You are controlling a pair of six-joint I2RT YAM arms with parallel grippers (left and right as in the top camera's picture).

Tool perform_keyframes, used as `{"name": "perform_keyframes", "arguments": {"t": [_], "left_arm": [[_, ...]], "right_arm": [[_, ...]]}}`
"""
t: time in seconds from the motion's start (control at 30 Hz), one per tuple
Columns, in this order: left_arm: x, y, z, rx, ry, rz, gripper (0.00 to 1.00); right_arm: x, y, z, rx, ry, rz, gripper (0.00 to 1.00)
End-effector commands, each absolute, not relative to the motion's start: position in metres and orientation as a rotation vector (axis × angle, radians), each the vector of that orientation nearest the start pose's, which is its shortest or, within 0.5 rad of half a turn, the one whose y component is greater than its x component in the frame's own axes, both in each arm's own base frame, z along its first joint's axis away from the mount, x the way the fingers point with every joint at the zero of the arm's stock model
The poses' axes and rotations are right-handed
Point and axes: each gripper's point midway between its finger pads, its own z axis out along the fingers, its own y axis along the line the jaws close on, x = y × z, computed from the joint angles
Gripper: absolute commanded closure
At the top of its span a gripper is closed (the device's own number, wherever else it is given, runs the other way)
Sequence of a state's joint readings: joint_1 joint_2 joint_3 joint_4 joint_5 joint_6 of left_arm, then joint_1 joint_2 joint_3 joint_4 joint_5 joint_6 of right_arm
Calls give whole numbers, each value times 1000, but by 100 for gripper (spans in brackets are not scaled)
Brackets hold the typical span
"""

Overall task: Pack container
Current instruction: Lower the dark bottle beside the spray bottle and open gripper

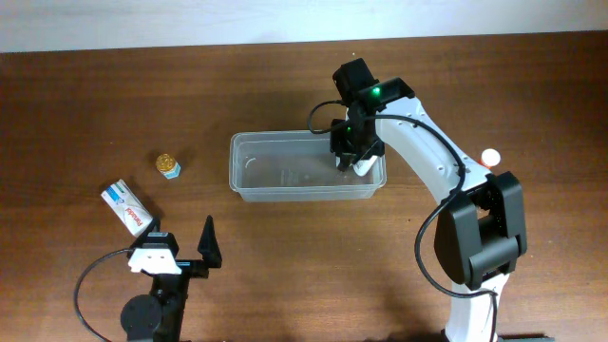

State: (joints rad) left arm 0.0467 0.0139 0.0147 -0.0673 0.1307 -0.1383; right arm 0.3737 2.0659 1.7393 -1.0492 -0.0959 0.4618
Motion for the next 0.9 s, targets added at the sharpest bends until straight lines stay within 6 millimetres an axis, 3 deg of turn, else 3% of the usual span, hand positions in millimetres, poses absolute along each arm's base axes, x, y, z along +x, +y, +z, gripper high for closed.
{"name": "perform_keyframes", "arguments": {"t": [0.0,0.43,0.87], "left_arm": [[246,-9,160,-48,1637,-160,1],[246,-9,160,-48,1637,-160,1],[246,-9,160,-48,1637,-160,1]], "right_arm": [[412,183,88,87,2972,261,78],[410,185,69,61,3012,235,74],[414,186,72,0,2993,238,70]]}}
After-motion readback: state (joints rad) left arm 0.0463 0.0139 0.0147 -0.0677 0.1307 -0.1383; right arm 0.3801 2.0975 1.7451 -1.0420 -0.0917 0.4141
